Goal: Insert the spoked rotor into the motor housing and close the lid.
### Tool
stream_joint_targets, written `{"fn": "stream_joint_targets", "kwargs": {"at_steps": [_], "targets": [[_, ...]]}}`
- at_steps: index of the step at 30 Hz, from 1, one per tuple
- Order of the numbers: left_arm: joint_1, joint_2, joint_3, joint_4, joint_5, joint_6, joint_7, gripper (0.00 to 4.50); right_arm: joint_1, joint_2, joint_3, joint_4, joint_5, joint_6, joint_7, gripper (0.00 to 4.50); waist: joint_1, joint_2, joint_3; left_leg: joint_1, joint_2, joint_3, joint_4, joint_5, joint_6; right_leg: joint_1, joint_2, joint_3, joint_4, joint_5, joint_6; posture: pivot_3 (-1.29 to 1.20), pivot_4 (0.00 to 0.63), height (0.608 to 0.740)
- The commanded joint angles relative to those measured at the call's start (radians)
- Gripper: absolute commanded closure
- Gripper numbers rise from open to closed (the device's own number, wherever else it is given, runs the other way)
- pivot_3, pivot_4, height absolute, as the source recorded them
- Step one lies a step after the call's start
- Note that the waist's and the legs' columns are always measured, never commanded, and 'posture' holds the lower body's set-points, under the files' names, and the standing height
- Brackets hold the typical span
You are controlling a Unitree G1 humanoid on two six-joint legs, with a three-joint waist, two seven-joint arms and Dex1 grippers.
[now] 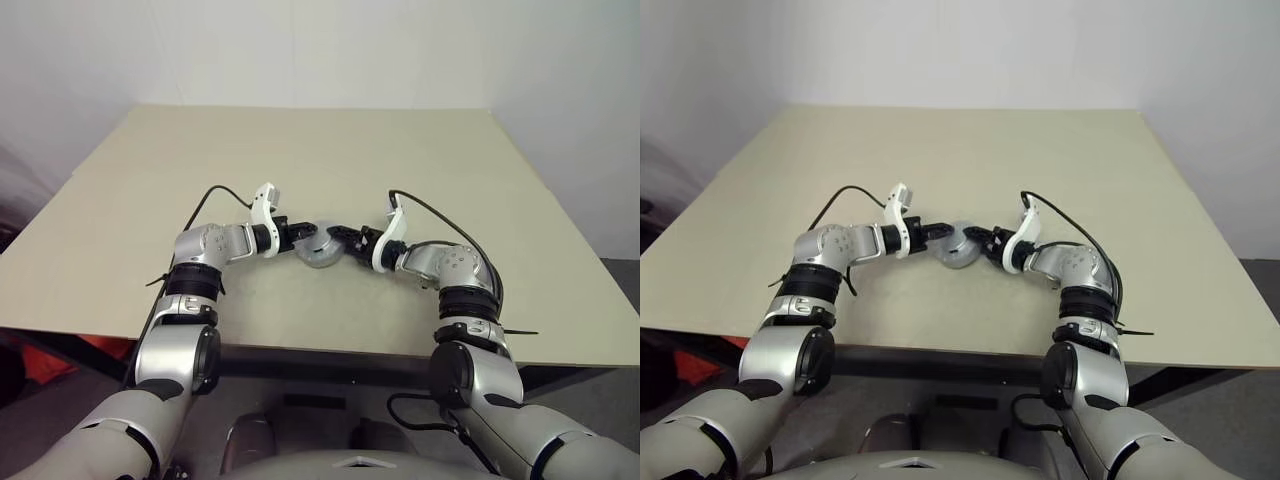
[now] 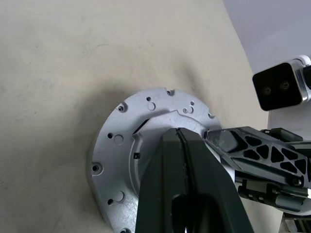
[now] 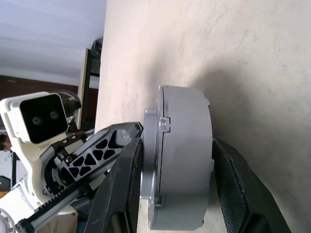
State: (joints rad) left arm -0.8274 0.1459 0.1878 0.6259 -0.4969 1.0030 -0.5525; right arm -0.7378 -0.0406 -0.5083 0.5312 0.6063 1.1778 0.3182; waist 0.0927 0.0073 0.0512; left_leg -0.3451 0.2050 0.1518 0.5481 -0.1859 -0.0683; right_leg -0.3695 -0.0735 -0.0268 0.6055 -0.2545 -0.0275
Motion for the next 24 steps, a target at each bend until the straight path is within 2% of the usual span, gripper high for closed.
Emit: {"fn": "stream_joint_targets", "kwargs": {"at_steps": [1,9,14,24], "targets": [[0.019,-0.013,-0.039,0.023,0.028,0.024,0.016,4.50,-0.044,0.026,0.011,-0.015,0.049,0.012,-0.001,2.42,0.001,0.000,0.000,0.000,0.000,0.000,0.000,0.000,0.000,0.000,0.000,0.000,0.000,0.000,0.000,0.00,0.000,0.740],[0.025,-0.013,-0.035,0.012,0.024,0.021,0.015,4.50,-0.044,0.024,0.009,-0.019,0.062,0.025,-0.009,2.44,0.002,0.000,0.000,0.000,0.000,0.000,0.000,0.000,0.000,0.000,0.000,0.000,0.000,0.000,0.001,0.00,0.000,0.740],[0.051,-0.010,0.000,-0.052,-0.012,-0.011,-0.011,4.50,-0.057,0.033,-0.038,0.015,0.077,0.006,-0.054,2.44,0.002,0.000,0.000,-0.001,0.000,0.000,0.000,0.000,0.000,-0.001,0.000,0.000,0.000,0.001,0.001,0.00,0.000,0.740],[0.106,0.010,0.163,-0.175,-0.160,0.014,0.000,4.50,-0.094,0.036,-0.126,0.107,0.125,-0.032,-0.106,2.44,0.002,0.000,0.000,-0.007,0.000,-0.001,0.000,0.000,0.000,-0.011,0.000,-0.001,0.002,0.003,0.003,0.00,0.000,0.740]]}}
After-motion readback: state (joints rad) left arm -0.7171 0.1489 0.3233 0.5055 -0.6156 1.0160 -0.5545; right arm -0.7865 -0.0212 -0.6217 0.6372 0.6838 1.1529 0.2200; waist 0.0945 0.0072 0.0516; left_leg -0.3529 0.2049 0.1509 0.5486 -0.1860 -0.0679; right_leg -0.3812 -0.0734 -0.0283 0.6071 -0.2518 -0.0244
